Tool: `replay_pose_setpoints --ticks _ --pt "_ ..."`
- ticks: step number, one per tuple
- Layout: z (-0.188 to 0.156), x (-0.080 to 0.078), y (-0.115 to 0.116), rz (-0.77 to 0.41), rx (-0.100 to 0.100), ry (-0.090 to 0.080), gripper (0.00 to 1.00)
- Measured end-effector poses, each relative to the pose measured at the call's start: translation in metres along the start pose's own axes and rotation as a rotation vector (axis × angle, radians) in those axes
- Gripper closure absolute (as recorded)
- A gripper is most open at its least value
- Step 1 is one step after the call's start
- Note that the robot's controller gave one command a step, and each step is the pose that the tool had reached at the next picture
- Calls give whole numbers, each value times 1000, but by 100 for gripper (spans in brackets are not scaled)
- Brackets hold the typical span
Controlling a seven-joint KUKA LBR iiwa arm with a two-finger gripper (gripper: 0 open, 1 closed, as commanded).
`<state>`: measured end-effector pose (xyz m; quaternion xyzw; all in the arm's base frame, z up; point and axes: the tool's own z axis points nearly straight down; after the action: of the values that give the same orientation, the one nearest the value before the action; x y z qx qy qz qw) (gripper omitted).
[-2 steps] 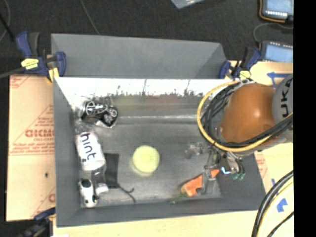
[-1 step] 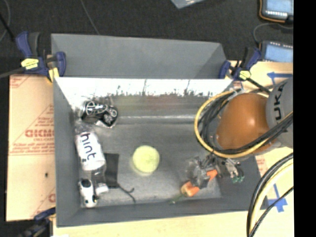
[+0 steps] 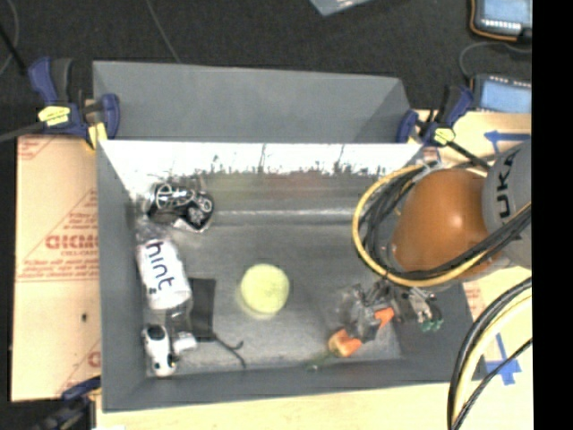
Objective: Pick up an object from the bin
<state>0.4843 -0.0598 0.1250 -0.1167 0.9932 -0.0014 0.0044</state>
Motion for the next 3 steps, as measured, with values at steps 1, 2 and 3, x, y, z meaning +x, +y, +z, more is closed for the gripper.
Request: replay_pose_setpoints --ticks 1,2,3 --pt "-52 0 6 -6 -2 5 100" --pt "-117 -20 -8 -137 1 -3 0" --pt "-117 -20 -8 -136 1 -3 0"
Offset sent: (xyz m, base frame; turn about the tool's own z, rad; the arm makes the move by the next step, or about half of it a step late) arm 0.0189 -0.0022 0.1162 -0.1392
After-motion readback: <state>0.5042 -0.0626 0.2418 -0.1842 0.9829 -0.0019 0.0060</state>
